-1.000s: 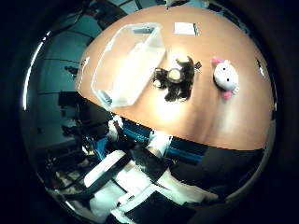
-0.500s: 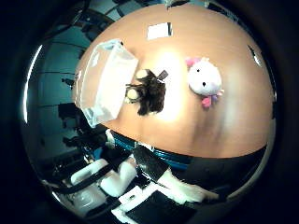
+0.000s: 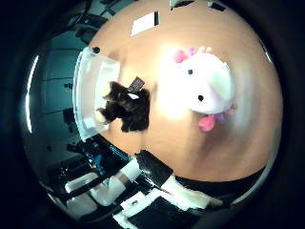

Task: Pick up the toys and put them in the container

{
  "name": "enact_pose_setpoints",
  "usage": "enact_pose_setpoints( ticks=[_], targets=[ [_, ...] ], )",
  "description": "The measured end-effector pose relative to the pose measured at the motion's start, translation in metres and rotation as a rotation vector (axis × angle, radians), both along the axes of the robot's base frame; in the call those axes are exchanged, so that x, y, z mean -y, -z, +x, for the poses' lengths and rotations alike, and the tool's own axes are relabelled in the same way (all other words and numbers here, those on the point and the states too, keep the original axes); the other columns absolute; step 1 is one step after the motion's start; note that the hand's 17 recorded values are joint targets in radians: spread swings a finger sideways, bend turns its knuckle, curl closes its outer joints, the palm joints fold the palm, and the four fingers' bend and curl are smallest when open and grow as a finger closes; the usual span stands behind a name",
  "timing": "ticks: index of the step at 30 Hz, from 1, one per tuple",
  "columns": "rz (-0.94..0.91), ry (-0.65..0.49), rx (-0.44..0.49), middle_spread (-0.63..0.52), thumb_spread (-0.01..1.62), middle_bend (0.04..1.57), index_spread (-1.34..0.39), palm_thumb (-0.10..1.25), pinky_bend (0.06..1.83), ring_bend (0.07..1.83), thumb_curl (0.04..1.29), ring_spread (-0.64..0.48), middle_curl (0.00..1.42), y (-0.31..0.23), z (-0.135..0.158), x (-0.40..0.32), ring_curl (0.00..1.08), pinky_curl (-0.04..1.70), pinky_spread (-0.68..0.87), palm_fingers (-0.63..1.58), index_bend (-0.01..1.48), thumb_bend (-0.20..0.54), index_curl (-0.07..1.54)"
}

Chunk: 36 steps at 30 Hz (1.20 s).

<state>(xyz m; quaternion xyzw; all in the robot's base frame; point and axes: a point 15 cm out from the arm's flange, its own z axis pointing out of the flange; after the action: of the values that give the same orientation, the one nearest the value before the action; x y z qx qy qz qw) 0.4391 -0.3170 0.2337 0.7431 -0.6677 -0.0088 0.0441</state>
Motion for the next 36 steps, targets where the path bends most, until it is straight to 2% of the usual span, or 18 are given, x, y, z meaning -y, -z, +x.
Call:
enact_pose_setpoints(
  ticks=[9, 17, 21, 22, 24, 26, 28, 29, 31, 36],
  targets=[
    [0.046, 0.005, -0.062, 0.03, 1.03, 0.19, -0.40, 0.41, 0.33, 0.22, 0.27, 0.19, 0.31, 0.060, 0.019, 0.012, 0.26, 0.30, 0.41, 0.12, 0.17, -0.024, 0.29],
    [0.080, 0.007, -0.110, 0.02, 1.04, 0.20, -0.39, 0.42, 0.31, 0.21, 0.27, 0.19, 0.31, 0.098, 0.017, 0.010, 0.26, 0.31, 0.41, 0.13, 0.17, -0.022, 0.29],
    [0.073, 0.003, -0.096, -0.02, 1.04, 0.22, -0.38, 0.44, 0.30, 0.25, 0.27, 0.17, 0.32, 0.108, 0.023, 0.012, 0.26, 0.30, 0.42, 0.26, 0.16, -0.021, 0.28],
    [0.072, 0.004, -0.094, -0.03, 1.04, 0.23, -0.36, 0.45, 0.30, 0.27, 0.27, 0.15, 0.33, 0.108, 0.023, 0.013, 0.26, 0.30, 0.42, 0.30, 0.16, -0.020, 0.28],
    [0.072, 0.004, -0.094, -0.10, 1.04, 0.28, -0.35, 0.49, 0.31, 0.36, 0.28, 0.03, 0.35, 0.109, 0.023, 0.013, 0.28, 0.29, 0.41, 0.48, 0.17, -0.015, 0.28],
    [0.071, 0.002, -0.094, -0.18, 1.04, 0.39, -0.35, 0.54, 0.32, 0.53, 0.29, -0.13, 0.39, 0.109, 0.023, 0.013, 0.32, 0.28, 0.26, 0.75, 0.18, -0.010, 0.29],
    [0.069, 0.003, -0.087, -0.25, 1.05, 0.53, -0.39, 0.62, 0.51, 0.73, 0.30, -0.23, 0.46, 0.106, 0.023, 0.015, 0.39, 0.32, -0.03, 1.21, 0.22, -0.001, 0.32],
    [0.064, 0.005, -0.077, -0.28, 1.05, 0.61, -0.41, 0.66, 0.63, 0.81, 0.31, -0.25, 0.52, 0.103, 0.024, 0.018, 0.45, 0.38, -0.15, 1.28, 0.28, -0.005, 0.38],
    [0.050, 0.017, -0.052, -0.29, 1.06, 0.80, -0.44, 0.73, 0.86, 0.99, 0.32, -0.28, 0.62, 0.098, 0.024, 0.026, 0.53, 0.48, -0.27, 1.30, 0.47, -0.006, 0.49],
    [0.017, 0.027, -0.001, -0.27, 1.09, 1.10, -0.42, 0.88, 1.17, 1.27, 0.35, -0.26, 0.82, 0.067, 0.022, 0.038, 0.67, 0.69, -0.26, 1.15, 0.87, -0.001, 0.77]
  ],
)
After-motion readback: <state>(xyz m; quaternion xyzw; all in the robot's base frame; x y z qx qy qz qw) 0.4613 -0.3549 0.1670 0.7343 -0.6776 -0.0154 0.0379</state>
